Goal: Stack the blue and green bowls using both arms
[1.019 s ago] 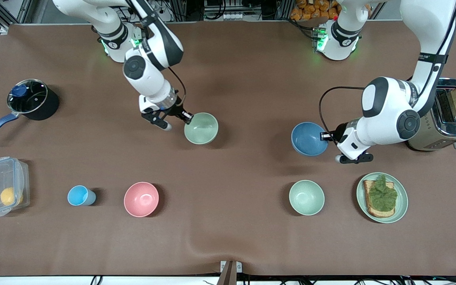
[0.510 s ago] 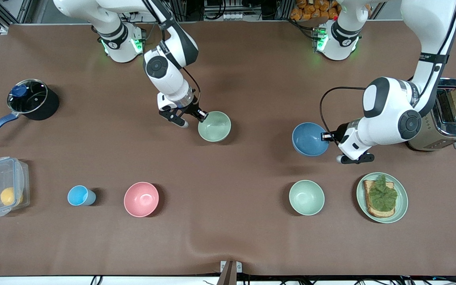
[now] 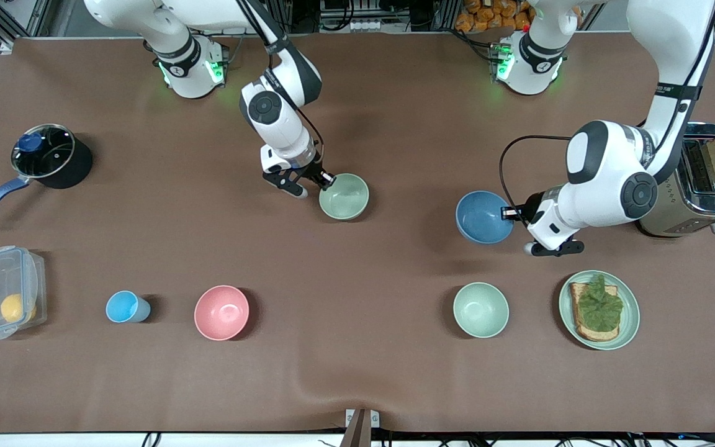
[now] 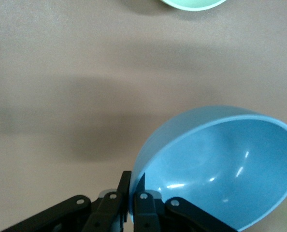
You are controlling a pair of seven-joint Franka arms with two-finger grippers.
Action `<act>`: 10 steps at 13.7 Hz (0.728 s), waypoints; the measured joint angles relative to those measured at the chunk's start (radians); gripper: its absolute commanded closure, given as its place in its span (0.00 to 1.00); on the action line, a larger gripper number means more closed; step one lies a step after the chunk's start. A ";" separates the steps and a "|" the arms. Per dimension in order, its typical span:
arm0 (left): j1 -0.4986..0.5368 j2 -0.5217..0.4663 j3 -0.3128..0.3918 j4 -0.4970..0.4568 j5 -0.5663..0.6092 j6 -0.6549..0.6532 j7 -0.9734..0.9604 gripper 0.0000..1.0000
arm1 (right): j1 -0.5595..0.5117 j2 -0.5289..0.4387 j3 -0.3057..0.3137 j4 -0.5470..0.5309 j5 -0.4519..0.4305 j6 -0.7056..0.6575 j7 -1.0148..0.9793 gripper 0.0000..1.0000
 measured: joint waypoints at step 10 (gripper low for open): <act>0.000 0.000 -0.003 0.000 0.000 0.000 0.000 1.00 | -0.024 0.001 -0.110 0.224 0.001 -0.407 0.121 0.00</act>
